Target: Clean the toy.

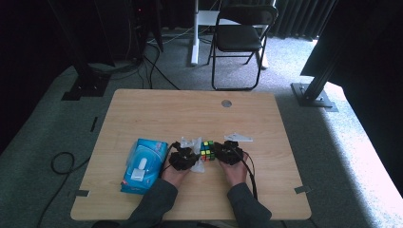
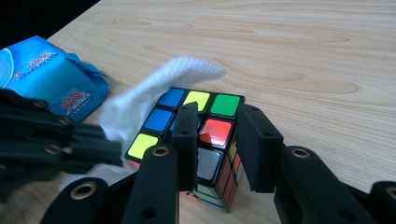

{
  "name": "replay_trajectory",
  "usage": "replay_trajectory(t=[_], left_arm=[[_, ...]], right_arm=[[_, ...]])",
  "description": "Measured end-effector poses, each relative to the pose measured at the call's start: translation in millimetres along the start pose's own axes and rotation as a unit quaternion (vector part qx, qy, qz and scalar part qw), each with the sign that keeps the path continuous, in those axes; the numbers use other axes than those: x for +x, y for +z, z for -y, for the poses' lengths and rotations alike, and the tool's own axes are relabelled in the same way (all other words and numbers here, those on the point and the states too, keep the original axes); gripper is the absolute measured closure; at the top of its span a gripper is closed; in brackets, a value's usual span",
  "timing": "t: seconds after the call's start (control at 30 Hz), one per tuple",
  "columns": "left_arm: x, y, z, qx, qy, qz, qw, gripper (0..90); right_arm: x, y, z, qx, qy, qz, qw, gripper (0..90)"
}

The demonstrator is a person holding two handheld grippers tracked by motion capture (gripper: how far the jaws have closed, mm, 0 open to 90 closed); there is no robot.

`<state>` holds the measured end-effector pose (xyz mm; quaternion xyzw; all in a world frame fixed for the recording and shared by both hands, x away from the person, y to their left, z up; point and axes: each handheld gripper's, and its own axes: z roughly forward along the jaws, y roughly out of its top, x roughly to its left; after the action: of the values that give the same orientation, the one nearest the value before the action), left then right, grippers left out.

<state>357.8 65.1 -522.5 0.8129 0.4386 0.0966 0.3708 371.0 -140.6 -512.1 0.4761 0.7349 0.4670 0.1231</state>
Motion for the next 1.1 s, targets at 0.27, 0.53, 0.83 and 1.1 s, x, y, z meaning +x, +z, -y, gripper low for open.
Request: replay_trajectory(t=[0.27, 0.53, 0.83, 1.1], left_arm=[[3.4, 10.2, 4.9, 0.012, -0.004, -0.005, 0.9999, 84.6], [17.0, 3.2, 0.2, -0.004, -0.039, -0.023, 0.999, 84.7], [21.0, 2.0, -4.4, -0.014, -0.046, -0.03, 0.9984, 84.7], [22.1, 0.2, -9.5, -0.023, -0.048, -0.035, 0.998, 84.6]], right_arm=[[-0.3, 0.0, -0.2, 0.001, 0.001, -0.001, 1.0, 69.4], [0.5, -0.1, -1.4, 0.009, -0.005, -0.01, 0.9999, 70.9], [-0.4, -2.5, -6.6, 0.035, -0.039, -0.028, 0.9982, 71.6], [-0.7, -4.9, -5.8, 0.04, -0.045, -0.036, 0.9975, 71.5]])
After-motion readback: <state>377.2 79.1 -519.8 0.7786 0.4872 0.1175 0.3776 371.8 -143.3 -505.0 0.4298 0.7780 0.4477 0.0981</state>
